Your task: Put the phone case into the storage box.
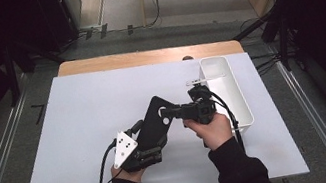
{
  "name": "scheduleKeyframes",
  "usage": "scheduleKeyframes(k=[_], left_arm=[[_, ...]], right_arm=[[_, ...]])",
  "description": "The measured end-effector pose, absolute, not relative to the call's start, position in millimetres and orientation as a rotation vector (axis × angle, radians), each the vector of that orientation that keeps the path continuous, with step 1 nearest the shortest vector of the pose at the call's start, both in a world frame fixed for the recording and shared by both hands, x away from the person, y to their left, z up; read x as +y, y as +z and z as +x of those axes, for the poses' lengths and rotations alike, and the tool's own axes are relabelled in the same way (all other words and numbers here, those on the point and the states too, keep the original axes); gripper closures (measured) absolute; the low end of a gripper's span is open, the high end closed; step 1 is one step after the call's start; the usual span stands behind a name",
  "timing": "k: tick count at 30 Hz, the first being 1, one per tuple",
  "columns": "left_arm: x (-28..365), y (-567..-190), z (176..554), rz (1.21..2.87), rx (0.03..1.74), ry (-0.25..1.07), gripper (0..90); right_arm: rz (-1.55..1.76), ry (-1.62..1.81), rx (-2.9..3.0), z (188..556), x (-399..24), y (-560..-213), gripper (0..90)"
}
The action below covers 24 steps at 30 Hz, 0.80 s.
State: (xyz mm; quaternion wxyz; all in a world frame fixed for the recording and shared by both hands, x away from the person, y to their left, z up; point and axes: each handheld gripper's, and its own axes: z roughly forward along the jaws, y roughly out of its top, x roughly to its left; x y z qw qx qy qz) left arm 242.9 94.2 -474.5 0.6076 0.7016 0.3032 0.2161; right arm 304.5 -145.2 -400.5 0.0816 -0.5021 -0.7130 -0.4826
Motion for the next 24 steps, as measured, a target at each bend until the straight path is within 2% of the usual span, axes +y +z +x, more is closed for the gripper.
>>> scheduleKeyframes(k=[2, 7, 24], left_arm=[[93.6, -475.0, 242.0, 1.621, 0.699, 0.5, 13.7], [92.6, -477.4, 240.9, 1.626, 0.695, 0.52, 13.8], [92.2, -480.2, 239.2, 1.621, 0.695, 0.555, 13.6]], right_arm=[[-1.492, -1.447, -2.125, 305.2, -145.7, -400.7, 68.2], [-1.489, -1.421, -2.07, 307.1, -147.5, -401.5, 71.6], [-1.483, -1.435, -2.047, 305.1, -144.2, -399.4, 74.7]])
